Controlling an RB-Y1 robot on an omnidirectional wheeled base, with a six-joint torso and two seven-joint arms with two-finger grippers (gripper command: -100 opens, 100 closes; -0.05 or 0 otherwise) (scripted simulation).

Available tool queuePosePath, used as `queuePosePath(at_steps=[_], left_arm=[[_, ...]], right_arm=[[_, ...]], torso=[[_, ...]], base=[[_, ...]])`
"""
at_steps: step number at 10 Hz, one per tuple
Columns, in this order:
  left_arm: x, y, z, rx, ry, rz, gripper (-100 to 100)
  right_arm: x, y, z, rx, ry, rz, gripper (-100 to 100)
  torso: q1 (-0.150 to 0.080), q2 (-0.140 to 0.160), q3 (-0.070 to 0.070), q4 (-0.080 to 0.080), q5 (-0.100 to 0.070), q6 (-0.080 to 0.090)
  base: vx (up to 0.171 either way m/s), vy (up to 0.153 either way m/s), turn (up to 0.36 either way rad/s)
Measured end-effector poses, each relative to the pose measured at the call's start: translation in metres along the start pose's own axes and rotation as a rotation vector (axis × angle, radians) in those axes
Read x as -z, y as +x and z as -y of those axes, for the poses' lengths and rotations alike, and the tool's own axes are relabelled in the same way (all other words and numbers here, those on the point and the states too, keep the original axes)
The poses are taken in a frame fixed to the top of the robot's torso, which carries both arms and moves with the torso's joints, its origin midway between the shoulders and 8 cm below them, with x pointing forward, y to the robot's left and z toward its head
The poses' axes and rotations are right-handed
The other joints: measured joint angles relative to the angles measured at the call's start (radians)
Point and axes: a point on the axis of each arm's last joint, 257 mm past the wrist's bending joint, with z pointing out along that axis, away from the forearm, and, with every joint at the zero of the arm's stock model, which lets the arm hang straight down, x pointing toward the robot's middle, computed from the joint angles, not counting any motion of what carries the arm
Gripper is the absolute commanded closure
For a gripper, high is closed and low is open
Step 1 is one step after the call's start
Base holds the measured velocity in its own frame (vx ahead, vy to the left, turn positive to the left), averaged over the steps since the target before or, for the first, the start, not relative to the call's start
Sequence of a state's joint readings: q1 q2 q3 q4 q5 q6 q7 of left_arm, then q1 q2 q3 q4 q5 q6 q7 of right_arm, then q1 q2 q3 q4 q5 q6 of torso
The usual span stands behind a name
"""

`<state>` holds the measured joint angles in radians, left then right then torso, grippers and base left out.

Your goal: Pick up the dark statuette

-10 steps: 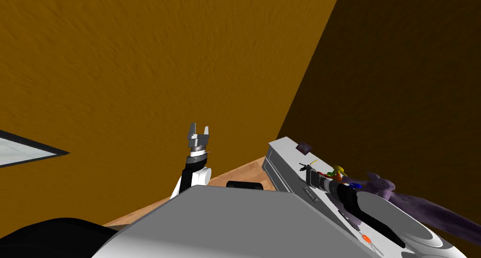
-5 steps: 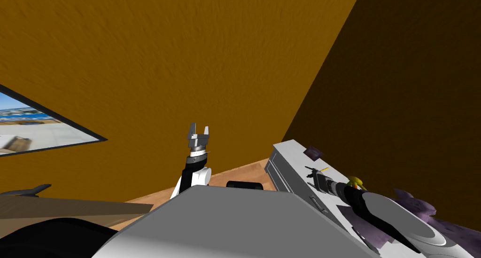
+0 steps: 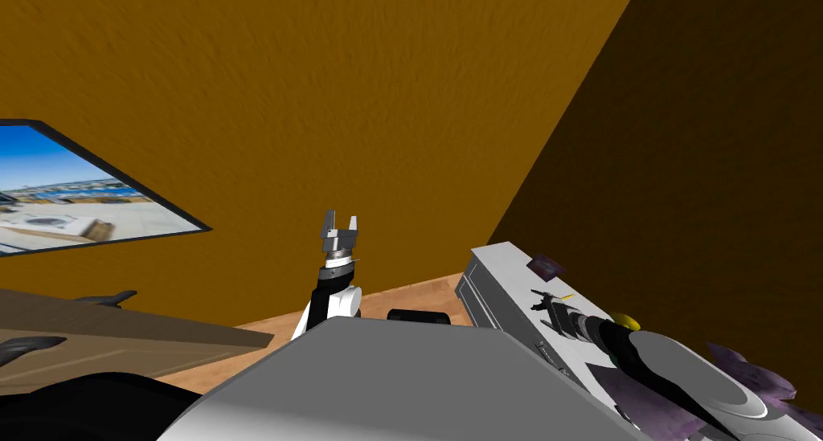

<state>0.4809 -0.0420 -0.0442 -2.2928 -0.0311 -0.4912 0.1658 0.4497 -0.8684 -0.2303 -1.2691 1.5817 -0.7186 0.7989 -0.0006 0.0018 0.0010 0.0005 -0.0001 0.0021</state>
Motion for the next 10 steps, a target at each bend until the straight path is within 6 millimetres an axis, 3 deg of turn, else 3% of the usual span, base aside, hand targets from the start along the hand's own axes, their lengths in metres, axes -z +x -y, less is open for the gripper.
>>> queuePosePath(at_steps=[3, 10], left_arm=[[0.000, 0.000, 0.000, 0.000, 0.000, 0.000, 0], [0.000, 0.000, 0.000, 0.000, 0.000, 0.000, 0]], right_arm=[[0.005, 0.033, -0.016, 0.053, -0.054, -0.067, -100], [0.022, 0.085, -0.050, 0.156, -0.187, -0.176, -100]], torso=[[-0.001, 0.001, 0.000, 0.000, 0.000, -0.001], [-0.001, 0.001, 0.001, 0.000, 0.000, -0.001]], base=[[-0.028, -0.019, 0.193], [-0.027, -0.015, 0.145]])
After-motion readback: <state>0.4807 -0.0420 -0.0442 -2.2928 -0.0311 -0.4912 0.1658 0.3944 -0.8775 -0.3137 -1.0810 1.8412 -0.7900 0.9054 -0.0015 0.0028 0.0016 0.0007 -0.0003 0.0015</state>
